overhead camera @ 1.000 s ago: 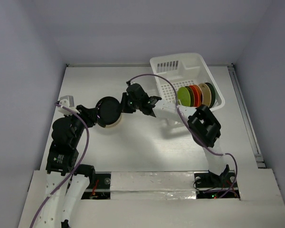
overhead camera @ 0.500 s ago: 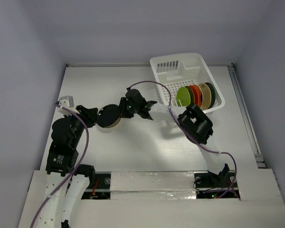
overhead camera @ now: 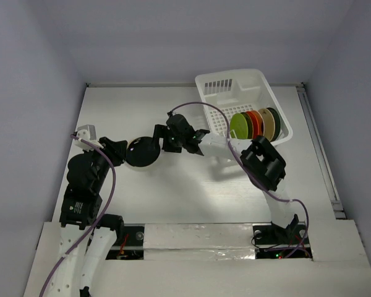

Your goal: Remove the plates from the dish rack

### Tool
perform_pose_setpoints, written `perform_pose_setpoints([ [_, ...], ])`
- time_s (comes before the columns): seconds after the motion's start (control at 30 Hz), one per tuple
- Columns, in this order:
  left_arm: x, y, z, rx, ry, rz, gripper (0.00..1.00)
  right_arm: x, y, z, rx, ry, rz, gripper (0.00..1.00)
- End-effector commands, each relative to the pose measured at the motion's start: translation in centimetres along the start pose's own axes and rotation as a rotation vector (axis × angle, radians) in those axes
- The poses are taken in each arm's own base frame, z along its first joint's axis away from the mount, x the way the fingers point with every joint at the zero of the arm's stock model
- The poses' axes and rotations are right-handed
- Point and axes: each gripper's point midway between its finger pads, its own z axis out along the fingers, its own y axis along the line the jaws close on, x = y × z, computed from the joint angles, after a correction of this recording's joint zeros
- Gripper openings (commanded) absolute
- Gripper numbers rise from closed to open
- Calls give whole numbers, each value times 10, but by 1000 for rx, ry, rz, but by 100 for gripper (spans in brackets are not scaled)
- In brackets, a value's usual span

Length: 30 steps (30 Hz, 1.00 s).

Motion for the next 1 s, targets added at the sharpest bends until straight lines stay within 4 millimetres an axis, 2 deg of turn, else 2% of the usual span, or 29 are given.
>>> perform_pose_setpoints([
  [0.0,-11,-5,-1,17,-44,-6,28,-28,12,-39,37,-85,-118,88],
  [0.03,-12,-5,-1,19,-47,-6,28,-31,11,-45,53,-95,-131,88],
  [0.07,-12,-5,-1,18,-46,-6,28,-28,4,-52,79,-88,-142,84],
  [0.1,-12,-5,-2,19,-47,-6,28,-38,-2,-61,124,-139,-175,77],
  [0.13,-12,-5,-2,19,-47,-6,28,-54,11,-87,111,-202,-195,67],
  [0.17,-12,-5,-1,18,-46,-6,28,-53,-2,-101,163,-214,-228,35],
  [0.2,-12,-5,-1,19,-45,-6,28,-62,-7,-117,211,-254,-249,20],
  [0.23,-12,-6,-1,21,-45,-6,28,-78,-18,-137,304,-334,-262,12],
  [0.27,-11,-6,-1,22,-43,-6,28,-95,-17,-168,336,-402,-267,1],
  [0.3,-12,-6,-1,24,-44,-6,28,-97,-34,-185,419,-403,-287,0],
  [0.37,-12,-6,-2,26,-47,-5,27,-124,-59,-231,535,-505,-263,0],
  [0.43,-12,-7,-2,26,-48,-5,27,-126,-95,-254,638,-503,-248,0],
  [0.47,-13,-7,-3,27,-50,-5,27,-136,-120,-275,699,-515,-211,0],
  [0.53,-13,-7,-3,28,-52,-5,26,-131,-158,-292,807,-491,-188,3],
  [0.6,-13,-7,-3,29,-54,-5,26,-132,-184,-310,882,-496,-164,14],
  [0.67,-12,-7,-2,32,-49,-5,26,-127,-200,-315,923,-482,-150,32],
  [0.77,-12,-7,-3,29,-50,-5,26,-128,-210,-315,934,-469,-153,44],
  [0.97,-13,-6,-3,26,-52,-5,27,-130,-225,-301,945,-418,-163,41],
])
